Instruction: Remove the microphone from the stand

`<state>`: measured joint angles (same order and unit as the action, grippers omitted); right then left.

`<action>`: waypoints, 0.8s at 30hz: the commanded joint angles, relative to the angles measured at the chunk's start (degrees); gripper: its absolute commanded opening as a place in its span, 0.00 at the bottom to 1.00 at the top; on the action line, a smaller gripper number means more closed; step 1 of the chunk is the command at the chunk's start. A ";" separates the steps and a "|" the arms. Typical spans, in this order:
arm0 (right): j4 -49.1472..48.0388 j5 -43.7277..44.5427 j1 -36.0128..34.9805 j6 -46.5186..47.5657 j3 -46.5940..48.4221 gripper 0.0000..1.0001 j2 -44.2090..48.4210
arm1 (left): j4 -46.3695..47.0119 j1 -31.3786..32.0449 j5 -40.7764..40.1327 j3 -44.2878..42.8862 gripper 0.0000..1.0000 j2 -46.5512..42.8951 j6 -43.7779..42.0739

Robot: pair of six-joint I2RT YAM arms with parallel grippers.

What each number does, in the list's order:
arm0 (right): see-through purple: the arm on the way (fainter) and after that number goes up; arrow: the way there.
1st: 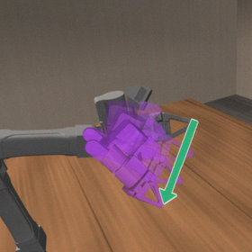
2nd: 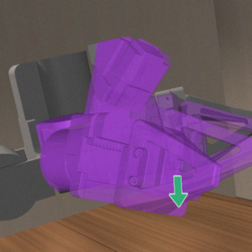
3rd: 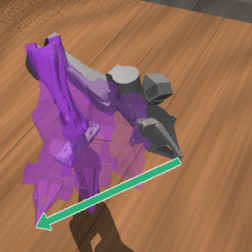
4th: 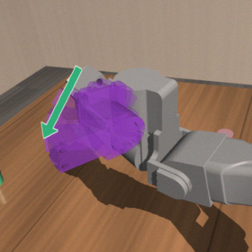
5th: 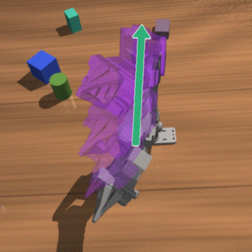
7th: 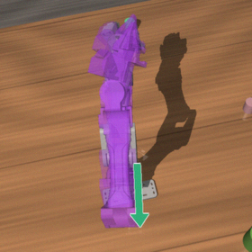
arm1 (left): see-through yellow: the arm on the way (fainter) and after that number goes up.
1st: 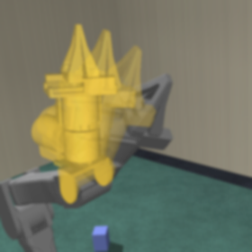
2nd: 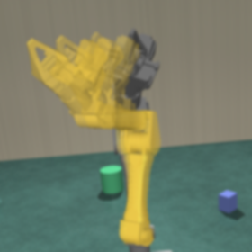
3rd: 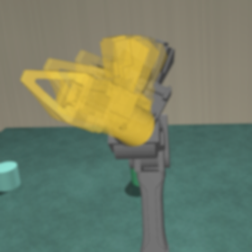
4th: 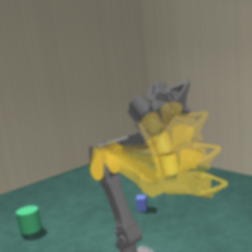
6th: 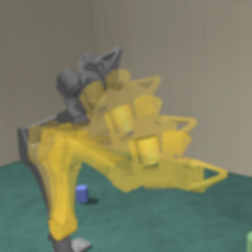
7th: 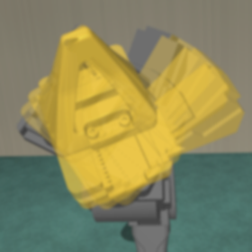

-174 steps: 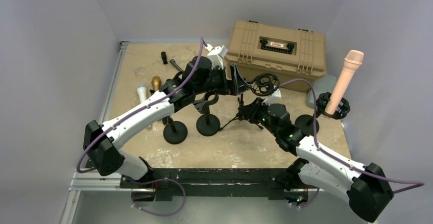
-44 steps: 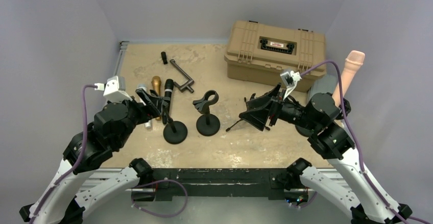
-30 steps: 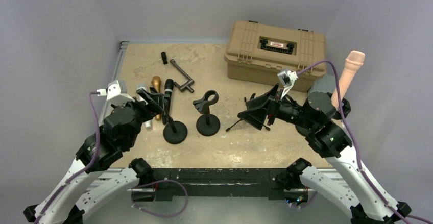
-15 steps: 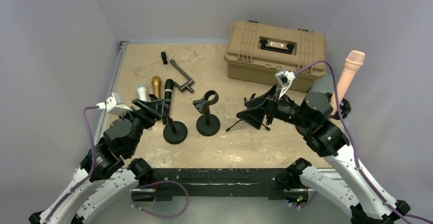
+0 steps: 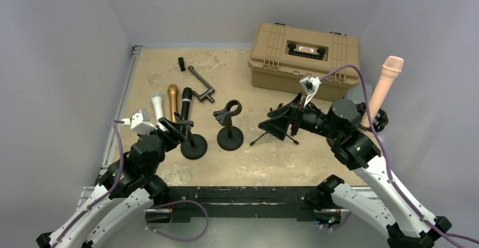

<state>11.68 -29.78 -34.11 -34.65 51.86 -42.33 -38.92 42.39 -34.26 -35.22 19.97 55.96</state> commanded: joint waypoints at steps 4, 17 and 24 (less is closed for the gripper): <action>6.37 0.91 0.05 5.42 10.57 0.83 -3.91 | -9.38 -0.36 2.65 -10.87 0.83 2.16 -11.39; 39.14 49.73 0.04 15.59 41.48 0.82 -11.26 | -0.22 -0.36 27.99 -41.93 0.98 19.39 -34.26; 49.13 75.91 0.01 12.19 43.12 0.82 -5.63 | 7.75 -0.38 35.41 -42.79 0.99 28.07 -37.83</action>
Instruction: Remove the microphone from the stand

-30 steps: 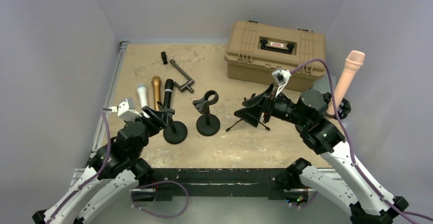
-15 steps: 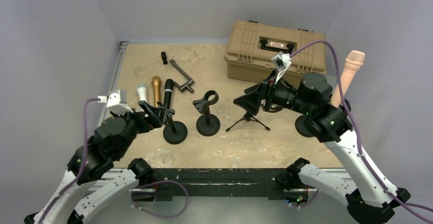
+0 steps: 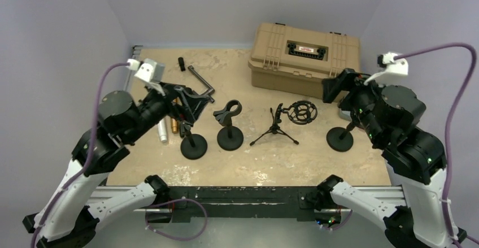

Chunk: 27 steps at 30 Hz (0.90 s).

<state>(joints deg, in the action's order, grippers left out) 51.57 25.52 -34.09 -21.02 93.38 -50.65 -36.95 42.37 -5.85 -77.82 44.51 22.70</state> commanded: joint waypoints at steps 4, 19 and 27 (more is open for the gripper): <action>15.82 28.96 -0.02 -5.33 1.98 0.79 3.09 | 12.36 -0.35 11.60 6.13 0.99 3.85 -5.70; 18.47 42.84 4.60 -12.88 -3.99 0.74 -4.82 | 19.25 -0.97 13.27 17.28 0.98 -4.88 -9.66; 1.28 36.88 15.92 -0.12 -12.02 0.74 -3.48 | 20.23 -0.95 14.23 18.21 0.96 -5.20 -8.77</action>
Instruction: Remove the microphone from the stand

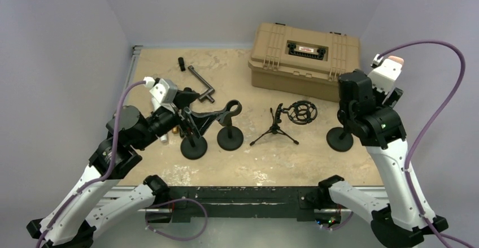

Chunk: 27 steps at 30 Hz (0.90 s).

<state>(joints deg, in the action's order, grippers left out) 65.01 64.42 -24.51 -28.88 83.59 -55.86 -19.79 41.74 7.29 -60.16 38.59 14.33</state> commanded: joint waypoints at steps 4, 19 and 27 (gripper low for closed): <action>-16.73 -4.06 11.75 11.40 -3.81 0.73 0.65 | 3.33 -0.33 2.11 0.65 0.95 1.25 -0.03; -24.74 -4.39 12.83 18.43 -3.86 0.14 1.80 | 3.75 -0.32 3.88 1.03 0.95 2.92 0.18; -32.79 -5.60 12.84 30.26 3.03 0.10 3.31 | 4.49 -0.29 4.42 1.70 0.94 3.62 0.16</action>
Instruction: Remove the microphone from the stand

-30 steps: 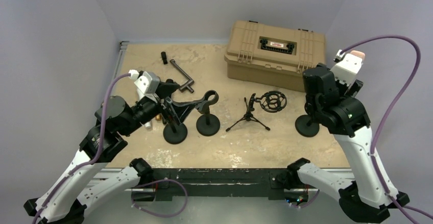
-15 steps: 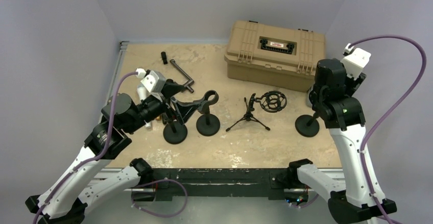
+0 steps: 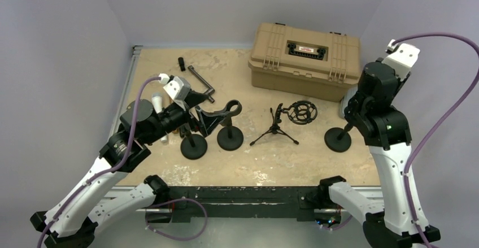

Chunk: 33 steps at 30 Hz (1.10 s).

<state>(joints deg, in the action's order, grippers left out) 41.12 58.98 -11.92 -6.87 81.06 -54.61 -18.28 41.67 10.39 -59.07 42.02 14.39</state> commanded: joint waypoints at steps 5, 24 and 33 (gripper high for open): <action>-8.18 -11.20 0.23 7.84 15.42 0.08 0.31 | 3.33 -0.27 -0.10 1.26 0.94 0.82 -0.53; -47.69 -90.58 -1.38 -42.02 -15.08 0.08 8.22 | 2.89 -0.19 14.14 -1.60 0.92 1.43 26.72; -55.10 -75.51 -19.21 -43.33 -23.78 0.07 10.01 | 5.86 9.92 8.81 -6.76 0.83 10.11 31.79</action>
<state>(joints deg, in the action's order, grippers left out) -2.17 -21.78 -27.44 -46.48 58.65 -47.64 -13.41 45.87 23.83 -60.53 49.52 44.45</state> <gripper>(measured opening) 0.336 0.852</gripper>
